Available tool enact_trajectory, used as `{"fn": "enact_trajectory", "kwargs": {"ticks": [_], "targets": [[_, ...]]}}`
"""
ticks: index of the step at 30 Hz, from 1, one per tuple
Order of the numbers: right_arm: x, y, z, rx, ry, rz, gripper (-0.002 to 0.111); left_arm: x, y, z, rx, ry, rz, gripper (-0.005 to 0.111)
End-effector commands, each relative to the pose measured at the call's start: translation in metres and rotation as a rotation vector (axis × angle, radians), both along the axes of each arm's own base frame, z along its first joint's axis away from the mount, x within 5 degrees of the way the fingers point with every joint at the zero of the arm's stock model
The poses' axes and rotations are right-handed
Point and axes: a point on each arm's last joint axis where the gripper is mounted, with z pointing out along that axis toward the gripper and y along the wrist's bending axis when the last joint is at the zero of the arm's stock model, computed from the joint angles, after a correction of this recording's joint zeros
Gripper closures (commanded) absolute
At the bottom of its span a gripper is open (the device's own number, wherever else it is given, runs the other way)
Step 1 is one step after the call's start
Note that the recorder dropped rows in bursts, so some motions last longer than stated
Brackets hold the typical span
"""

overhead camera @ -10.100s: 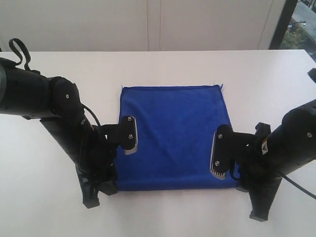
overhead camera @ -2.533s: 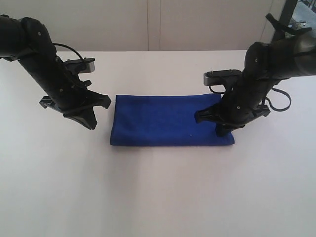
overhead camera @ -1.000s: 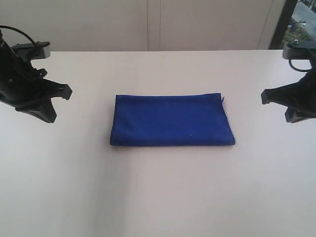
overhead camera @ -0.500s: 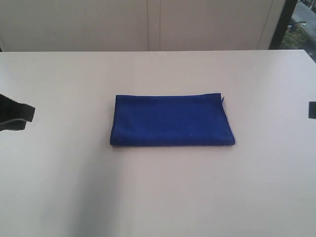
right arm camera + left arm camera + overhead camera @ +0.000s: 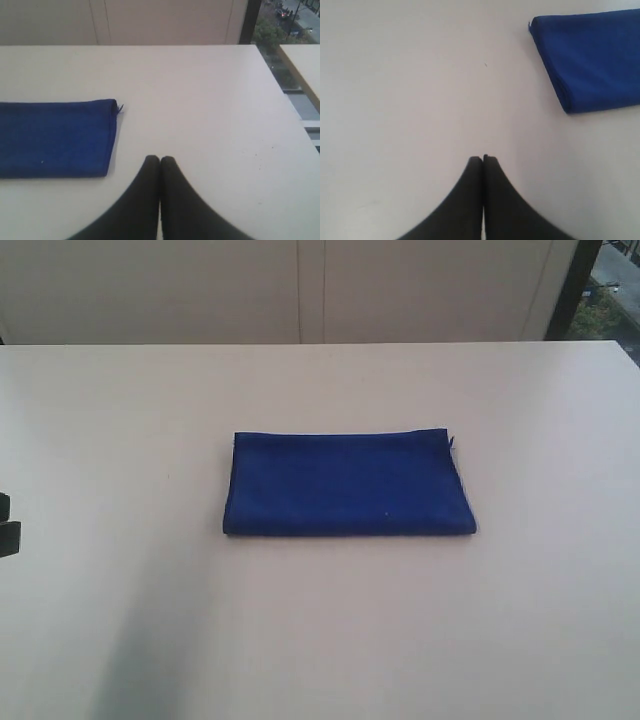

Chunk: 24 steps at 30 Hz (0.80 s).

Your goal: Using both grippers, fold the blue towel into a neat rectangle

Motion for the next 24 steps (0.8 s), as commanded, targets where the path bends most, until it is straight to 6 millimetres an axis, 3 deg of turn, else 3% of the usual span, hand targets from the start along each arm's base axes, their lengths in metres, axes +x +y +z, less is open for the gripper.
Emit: {"fn": "enact_trajectory", "kwargs": {"ticks": [1, 24], "targets": [[-0.0066, -0.0012, 0.0041, -0.011, -0.076, -0.005, 0.108, -0.0015, 0.0003, -0.0007, -0.007, -0.014, 0.003, 0.107], [-0.0076, -0.0009, 0.0025, -0.005, -0.075, -0.004, 0.108, -0.0015, 0.0003, -0.0007, -0.007, -0.014, 0.003, 0.107]]}}
